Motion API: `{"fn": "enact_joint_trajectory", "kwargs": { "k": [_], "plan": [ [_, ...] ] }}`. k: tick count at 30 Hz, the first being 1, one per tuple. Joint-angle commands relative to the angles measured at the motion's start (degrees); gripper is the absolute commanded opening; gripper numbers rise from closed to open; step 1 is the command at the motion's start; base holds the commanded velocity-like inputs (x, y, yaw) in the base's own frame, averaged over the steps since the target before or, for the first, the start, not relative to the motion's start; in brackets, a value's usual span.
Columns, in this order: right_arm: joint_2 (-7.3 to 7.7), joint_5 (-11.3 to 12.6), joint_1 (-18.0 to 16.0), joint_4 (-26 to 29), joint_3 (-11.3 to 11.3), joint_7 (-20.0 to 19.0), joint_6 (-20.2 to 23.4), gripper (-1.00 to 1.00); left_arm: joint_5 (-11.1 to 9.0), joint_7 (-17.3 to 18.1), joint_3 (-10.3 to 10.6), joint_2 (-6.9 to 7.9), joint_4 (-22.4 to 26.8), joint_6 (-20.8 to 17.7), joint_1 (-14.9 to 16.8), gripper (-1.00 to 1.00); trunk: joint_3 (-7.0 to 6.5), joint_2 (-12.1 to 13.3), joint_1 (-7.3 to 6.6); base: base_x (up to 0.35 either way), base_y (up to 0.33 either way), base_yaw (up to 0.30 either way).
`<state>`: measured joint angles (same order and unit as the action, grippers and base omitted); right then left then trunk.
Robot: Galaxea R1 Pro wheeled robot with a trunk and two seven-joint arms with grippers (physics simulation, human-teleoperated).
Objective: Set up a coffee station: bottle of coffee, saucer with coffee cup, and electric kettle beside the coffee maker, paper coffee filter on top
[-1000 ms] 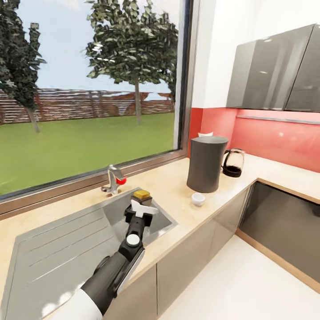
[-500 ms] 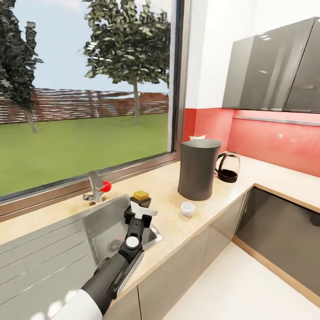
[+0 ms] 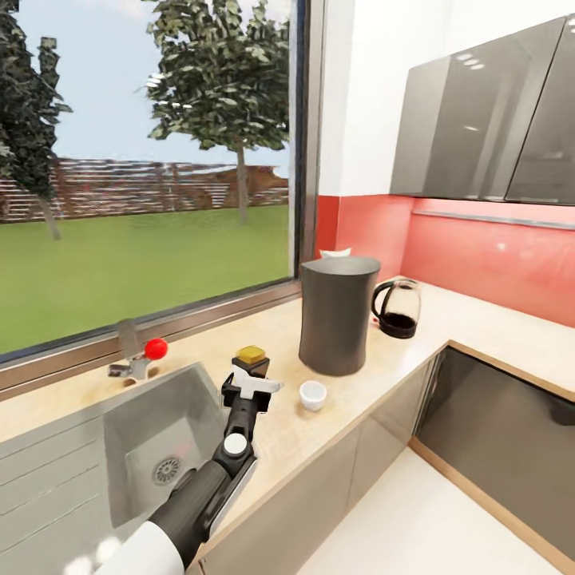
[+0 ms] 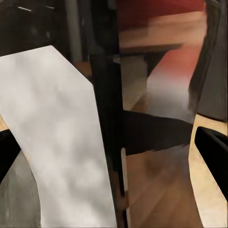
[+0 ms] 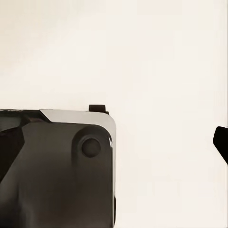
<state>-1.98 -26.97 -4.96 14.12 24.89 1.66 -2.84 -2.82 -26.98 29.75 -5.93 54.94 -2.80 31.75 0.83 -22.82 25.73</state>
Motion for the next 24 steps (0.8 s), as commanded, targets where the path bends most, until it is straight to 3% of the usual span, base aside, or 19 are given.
{"fn": "enact_joint_trajectory", "kwargs": {
  "k": [1,14,18,24],
  "plan": [
    [-0.04,-0.54,-0.05,-0.09,0.42,0.10,-0.23,1.00,-0.17,-0.43,0.22,0.04,0.08,-0.31,0.07,-1.00,0.08,-0.10,0.05,0.225,-0.273,0.000],
    [-0.04,-0.51,-0.05,-0.05,0.43,0.10,-0.75,1.00,-0.17,-0.77,0.22,0.04,0.08,-0.28,0.07,-1.00,0.08,-0.10,0.05,0.217,-0.275,0.010],
    [-0.08,-0.54,-0.05,-0.12,0.37,0.10,-0.76,1.00,-0.17,-1.01,0.14,0.11,0.08,-0.28,0.07,-1.00,0.08,-0.10,0.05,0.220,-0.275,0.206],
    [-0.12,-0.54,-0.05,-0.15,0.34,0.10,-0.76,1.00,-0.08,-1.05,-1.57,0.12,0.08,-0.17,0.07,-1.00,0.08,-0.10,0.05,0.248,-0.249,0.267]
  ]
}}
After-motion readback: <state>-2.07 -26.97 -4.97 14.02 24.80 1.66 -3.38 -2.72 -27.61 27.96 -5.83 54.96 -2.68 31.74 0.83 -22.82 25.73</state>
